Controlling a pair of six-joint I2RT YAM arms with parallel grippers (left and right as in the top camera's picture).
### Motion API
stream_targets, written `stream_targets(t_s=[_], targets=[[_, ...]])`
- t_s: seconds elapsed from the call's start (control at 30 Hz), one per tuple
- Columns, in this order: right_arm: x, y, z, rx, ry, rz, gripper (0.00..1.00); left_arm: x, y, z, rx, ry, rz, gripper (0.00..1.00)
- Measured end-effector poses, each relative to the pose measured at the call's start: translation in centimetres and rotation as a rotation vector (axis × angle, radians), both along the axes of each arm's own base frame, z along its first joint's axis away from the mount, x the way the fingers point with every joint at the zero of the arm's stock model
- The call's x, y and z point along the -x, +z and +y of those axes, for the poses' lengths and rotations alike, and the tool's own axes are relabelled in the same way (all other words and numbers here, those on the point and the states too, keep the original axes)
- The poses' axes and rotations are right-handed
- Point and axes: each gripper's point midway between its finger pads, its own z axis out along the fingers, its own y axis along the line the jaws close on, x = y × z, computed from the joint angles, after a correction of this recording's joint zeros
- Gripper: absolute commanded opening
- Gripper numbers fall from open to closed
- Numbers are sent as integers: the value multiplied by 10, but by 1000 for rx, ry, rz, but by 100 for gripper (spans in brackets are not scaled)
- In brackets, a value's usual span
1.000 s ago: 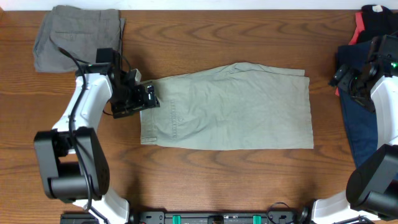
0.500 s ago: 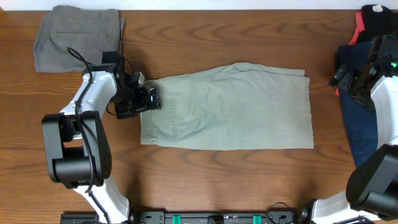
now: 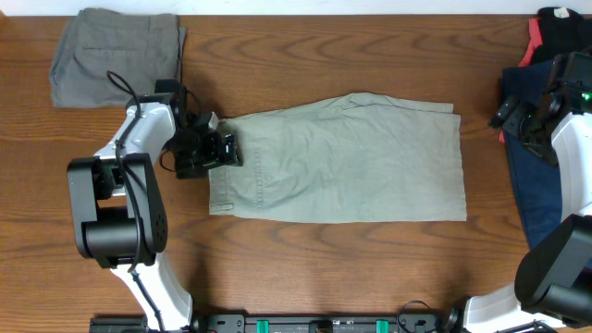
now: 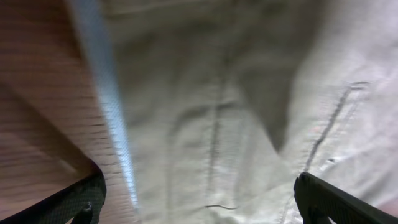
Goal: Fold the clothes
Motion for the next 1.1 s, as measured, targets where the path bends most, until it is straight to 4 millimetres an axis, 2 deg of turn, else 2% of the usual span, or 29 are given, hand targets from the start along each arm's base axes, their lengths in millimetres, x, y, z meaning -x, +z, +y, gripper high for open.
stream_targets(t_s=[0.2, 0.23, 0.33, 0.47, 0.53, 0.63, 0.9, 1.0, 1.1], targets=[[0, 0, 0, 0, 0, 0, 99, 2, 3, -15, 109, -18, 12, 99], [0, 0, 0, 0, 0, 0, 99, 2, 3, -17, 121, -16, 12, 97], [0, 0, 0, 0, 0, 0, 99, 3, 3, -20, 144, -17, 16, 80], [0, 0, 0, 0, 0, 0, 99, 7, -2, -25, 185, -14, 36, 48], [0, 0, 0, 0, 0, 0, 99, 10, -6, -27, 197, -21, 46, 37], [0, 0, 0, 0, 0, 0, 99, 13, -10, -28, 197, -19, 65, 8], [0, 0, 0, 0, 0, 0, 99, 24, -15, -16, 101, 43, 163, 6], [0, 0, 0, 0, 0, 0, 99, 34, -15, 0, 14, 87, 232, 6], [0, 0, 0, 0, 0, 0, 99, 42, -12, 26, -103, 144, 295, 6]])
